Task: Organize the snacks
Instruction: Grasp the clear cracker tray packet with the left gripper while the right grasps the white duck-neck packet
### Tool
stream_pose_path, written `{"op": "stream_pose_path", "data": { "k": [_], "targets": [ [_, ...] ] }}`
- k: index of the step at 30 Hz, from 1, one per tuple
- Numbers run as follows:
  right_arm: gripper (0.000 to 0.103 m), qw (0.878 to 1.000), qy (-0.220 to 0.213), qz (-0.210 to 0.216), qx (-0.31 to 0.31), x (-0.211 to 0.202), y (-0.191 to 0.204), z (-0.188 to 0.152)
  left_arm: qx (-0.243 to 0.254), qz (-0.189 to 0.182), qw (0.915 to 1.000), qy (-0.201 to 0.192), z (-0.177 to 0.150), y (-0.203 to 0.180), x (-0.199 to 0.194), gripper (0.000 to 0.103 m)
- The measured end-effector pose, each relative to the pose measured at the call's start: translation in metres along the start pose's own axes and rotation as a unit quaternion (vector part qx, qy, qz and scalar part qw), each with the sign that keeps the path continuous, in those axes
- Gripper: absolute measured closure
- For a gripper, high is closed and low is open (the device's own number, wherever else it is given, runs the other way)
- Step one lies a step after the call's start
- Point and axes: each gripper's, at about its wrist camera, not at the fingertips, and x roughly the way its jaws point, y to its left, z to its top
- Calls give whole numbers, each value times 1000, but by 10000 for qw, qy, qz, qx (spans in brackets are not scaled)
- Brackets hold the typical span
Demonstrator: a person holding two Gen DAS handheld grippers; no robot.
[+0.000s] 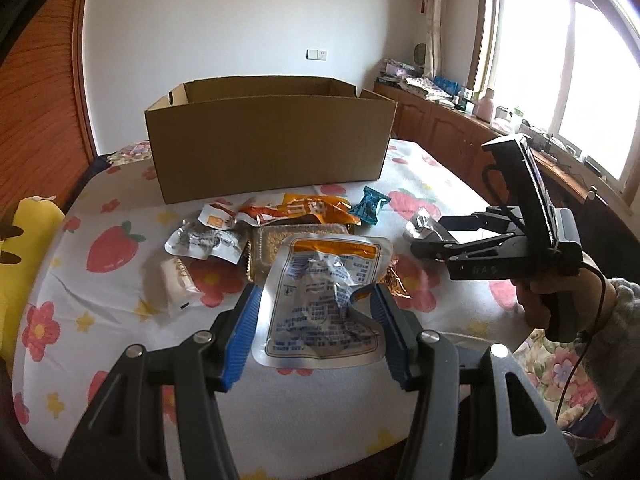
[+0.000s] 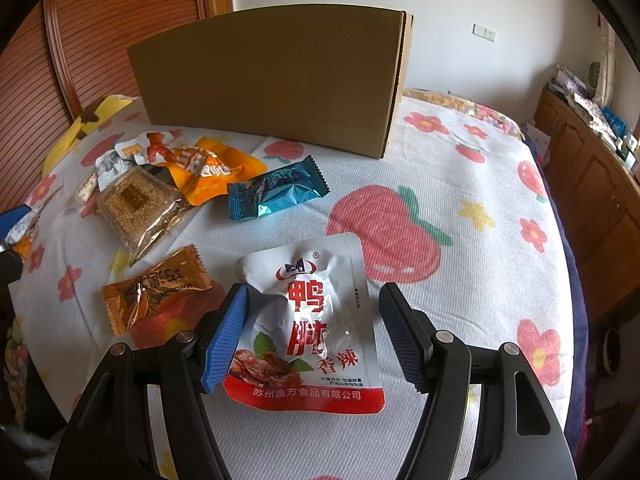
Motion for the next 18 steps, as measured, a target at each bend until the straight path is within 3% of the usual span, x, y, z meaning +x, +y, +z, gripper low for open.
{"op": "stream_pose_path", "data": {
  "k": [9, 18],
  "targets": [
    [46, 9995, 236, 144, -157, -4, 5, 0, 15, 47, 9999, -159, 0, -2, -14, 48],
    [51, 9999, 51, 153, -50, -17, 11, -4, -7, 101, 9996, -279, 2, -2, -23, 48]
  ]
}}
